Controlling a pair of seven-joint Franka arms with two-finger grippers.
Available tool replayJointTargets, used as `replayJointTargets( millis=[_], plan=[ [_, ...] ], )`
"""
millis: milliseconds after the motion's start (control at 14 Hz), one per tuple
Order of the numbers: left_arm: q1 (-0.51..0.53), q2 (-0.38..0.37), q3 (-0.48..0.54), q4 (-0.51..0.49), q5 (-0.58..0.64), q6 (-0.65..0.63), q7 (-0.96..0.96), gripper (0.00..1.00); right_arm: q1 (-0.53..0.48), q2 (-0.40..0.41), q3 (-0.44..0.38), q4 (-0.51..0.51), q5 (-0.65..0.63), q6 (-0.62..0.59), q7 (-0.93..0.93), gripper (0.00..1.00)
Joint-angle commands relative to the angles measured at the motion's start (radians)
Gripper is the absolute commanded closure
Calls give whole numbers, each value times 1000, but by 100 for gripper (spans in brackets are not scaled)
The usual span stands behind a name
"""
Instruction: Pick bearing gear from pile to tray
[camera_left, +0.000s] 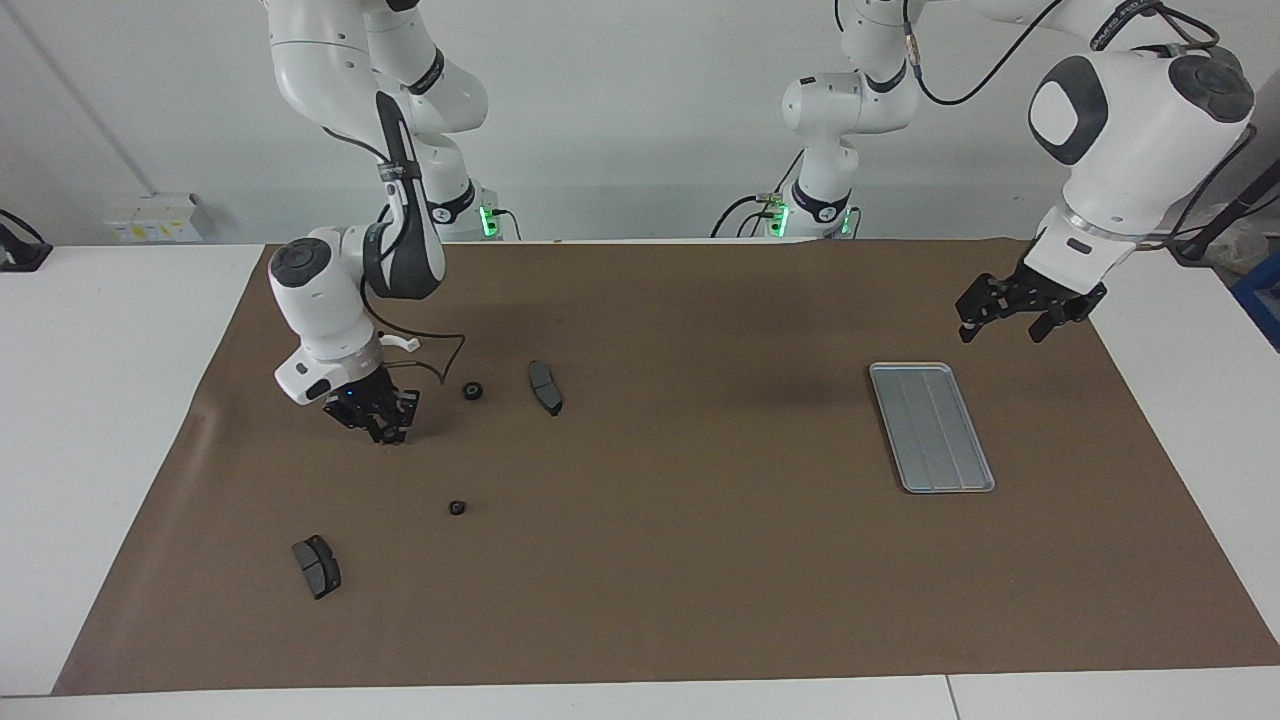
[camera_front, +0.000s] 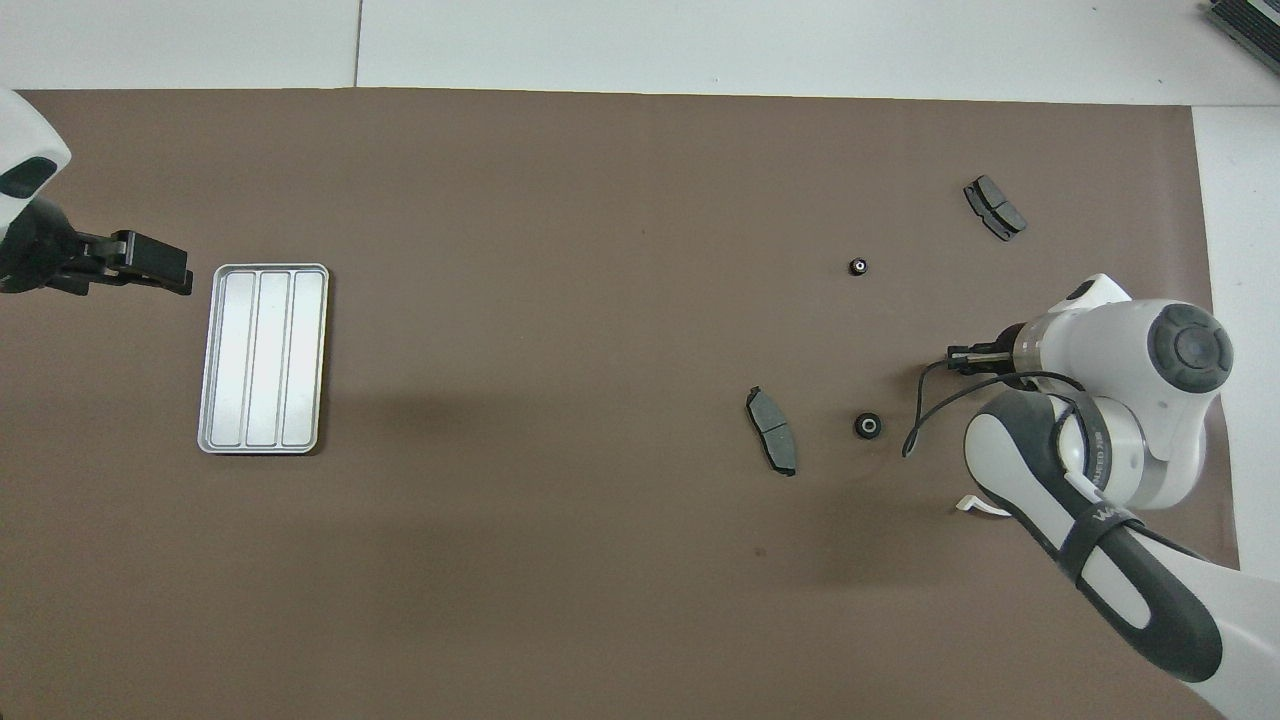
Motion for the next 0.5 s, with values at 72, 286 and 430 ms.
replayJointTargets(
  millis=[72, 286, 430],
  plan=[
    [3, -28, -1, -34, 5, 17, 7, 0, 142, -5, 3, 109, 15, -107, 211, 94],
    [3, -28, -1, -34, 5, 17, 9, 0, 256, 10, 3, 158, 0, -110, 364, 95],
    [3, -28, -1, -34, 5, 17, 7, 0, 337, 56, 2, 221, -4, -123, 459, 97]
  ],
)
